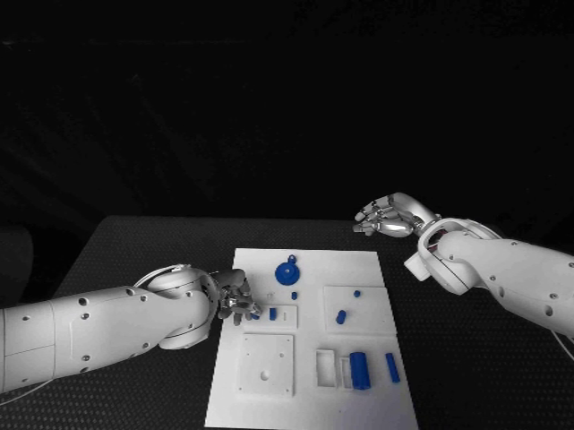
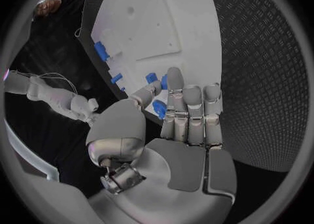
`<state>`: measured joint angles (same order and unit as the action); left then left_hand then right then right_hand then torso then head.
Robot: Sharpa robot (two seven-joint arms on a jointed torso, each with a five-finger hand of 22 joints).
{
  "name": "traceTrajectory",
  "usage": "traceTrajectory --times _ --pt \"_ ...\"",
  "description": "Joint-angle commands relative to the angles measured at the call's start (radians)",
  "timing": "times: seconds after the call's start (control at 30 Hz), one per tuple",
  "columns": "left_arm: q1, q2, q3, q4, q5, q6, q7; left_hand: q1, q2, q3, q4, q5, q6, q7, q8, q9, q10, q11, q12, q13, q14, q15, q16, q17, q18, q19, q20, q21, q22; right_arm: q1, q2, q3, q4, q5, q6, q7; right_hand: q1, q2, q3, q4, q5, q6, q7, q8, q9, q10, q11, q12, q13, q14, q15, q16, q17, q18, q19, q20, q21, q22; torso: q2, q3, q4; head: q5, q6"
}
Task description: Assemble the parts on the task board
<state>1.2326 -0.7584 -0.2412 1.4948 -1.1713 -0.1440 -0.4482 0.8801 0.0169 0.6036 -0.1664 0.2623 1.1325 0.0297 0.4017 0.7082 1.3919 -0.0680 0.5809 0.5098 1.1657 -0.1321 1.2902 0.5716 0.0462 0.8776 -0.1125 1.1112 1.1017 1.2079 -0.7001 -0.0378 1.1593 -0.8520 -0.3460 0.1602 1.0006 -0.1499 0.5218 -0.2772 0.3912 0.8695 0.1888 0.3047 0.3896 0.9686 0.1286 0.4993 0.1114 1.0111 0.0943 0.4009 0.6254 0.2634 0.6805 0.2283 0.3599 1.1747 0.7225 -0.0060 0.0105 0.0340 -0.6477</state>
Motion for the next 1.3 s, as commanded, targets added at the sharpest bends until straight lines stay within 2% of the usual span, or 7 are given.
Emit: traceTrajectory --times 0.03,0.6,0.8,1.3 --pt "-0.007 0.003 0.000 -0.003 -0.015 0.007 0.004 0.004 0.010 0.035 -0.031 0.002 0.007 0.002 0.001 0.000 -0.001 -0.002 0.006 0.001 0.027 -0.037 0.003 0.001 0.005 0.008 -0.136 0.004 0.001 0.000 0.000 0.000 0.002 -0.007 0.009 0.012 -0.008 0.001 -0.004 0.001 0.007 -0.006 -0.001 0.005 -0.002 0.004 0.001 0.004 -0.001 -0.006 0.003 -0.005 0.001 -0.007 -0.004 0.004 -0.004 0.001 0.001 -0.0004 -0.0011 -0.002 -0.001" --pt "-0.008 0.000 0.000 -0.012 -0.029 0.020 0.001 0.005 0.009 0.037 -0.030 0.001 0.007 0.002 0.001 -0.001 -0.001 -0.002 0.005 0.002 0.027 -0.037 0.002 0.002 0.005 0.008 -0.136 0.004 0.002 0.000 -0.001 0.000 0.001 -0.007 0.009 0.012 -0.008 0.001 -0.004 0.001 0.007 -0.006 -0.001 0.005 -0.002 0.005 0.001 0.004 -0.003 -0.006 0.003 -0.006 0.002 -0.007 -0.004 0.004 -0.005 0.002 0.000 -0.0007 0.0002 -0.002 -0.003" --pt "-0.008 -0.001 0.000 -0.010 -0.032 0.042 0.000 0.005 0.009 0.037 -0.031 0.001 0.007 0.002 0.001 -0.001 -0.001 -0.002 0.005 0.002 0.027 -0.037 0.002 0.002 0.005 0.008 -0.136 0.004 0.002 0.000 0.000 0.000 0.001 -0.007 0.009 0.011 -0.008 0.001 -0.004 0.001 0.007 -0.006 -0.001 0.006 -0.002 0.005 0.001 0.004 -0.003 -0.005 0.003 -0.006 0.002 -0.007 -0.004 0.004 -0.005 0.002 0.000 -0.0011 0.0003 -0.003 -0.003" --pt "-0.008 -0.003 0.000 -0.024 -0.068 0.052 -0.010 0.010 0.008 0.040 -0.035 0.003 0.009 0.001 0.001 -0.002 0.000 -0.003 0.005 0.003 0.028 -0.036 0.003 0.002 0.006 0.008 -0.137 0.004 0.004 0.000 0.000 0.000 0.005 -0.007 0.011 0.012 -0.008 0.002 -0.004 0.001 0.007 -0.006 -0.001 0.006 -0.002 0.005 0.001 0.005 -0.004 -0.005 0.003 -0.006 0.003 -0.006 -0.004 0.004 -0.006 0.003 0.000 0.0003 0.0004 -0.002 -0.001"
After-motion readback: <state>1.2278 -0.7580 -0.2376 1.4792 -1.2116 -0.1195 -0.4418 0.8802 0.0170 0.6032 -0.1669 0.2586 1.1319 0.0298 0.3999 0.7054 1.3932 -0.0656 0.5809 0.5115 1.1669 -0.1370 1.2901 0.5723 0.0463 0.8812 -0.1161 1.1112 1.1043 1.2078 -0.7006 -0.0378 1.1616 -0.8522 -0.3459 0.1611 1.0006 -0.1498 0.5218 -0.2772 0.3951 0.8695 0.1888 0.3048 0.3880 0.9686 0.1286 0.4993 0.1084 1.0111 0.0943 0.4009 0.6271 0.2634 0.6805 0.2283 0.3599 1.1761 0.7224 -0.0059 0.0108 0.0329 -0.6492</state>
